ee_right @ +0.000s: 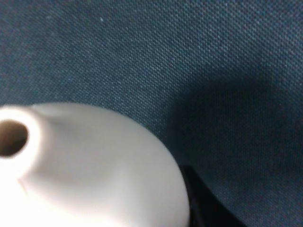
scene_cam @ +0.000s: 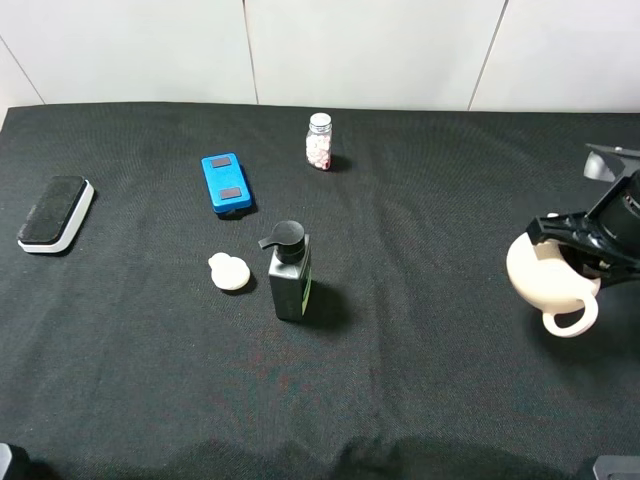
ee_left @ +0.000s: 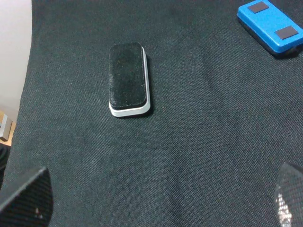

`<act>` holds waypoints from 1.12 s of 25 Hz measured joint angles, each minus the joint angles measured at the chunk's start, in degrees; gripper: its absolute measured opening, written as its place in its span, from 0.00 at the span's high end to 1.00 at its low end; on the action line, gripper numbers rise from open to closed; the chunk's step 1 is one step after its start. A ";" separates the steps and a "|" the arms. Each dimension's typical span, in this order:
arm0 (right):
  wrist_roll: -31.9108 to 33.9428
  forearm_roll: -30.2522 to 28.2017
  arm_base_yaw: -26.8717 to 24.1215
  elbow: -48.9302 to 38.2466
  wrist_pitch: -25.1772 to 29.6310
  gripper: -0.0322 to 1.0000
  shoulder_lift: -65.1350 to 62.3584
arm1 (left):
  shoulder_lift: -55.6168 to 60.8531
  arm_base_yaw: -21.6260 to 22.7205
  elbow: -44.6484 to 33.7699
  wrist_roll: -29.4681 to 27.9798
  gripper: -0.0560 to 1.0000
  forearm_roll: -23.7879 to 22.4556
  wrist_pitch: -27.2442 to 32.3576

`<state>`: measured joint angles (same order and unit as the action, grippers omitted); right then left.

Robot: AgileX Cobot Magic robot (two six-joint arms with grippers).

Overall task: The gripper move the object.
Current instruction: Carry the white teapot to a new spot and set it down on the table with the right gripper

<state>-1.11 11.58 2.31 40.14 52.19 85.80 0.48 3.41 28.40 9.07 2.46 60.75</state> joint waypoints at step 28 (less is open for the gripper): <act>10.78 -6.03 14.66 24.96 8.81 0.88 3.28 | 0.00 0.00 0.00 0.00 0.01 0.00 0.00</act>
<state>9.68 5.55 16.97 65.10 61.00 89.08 0.48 3.41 28.40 9.07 2.46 60.75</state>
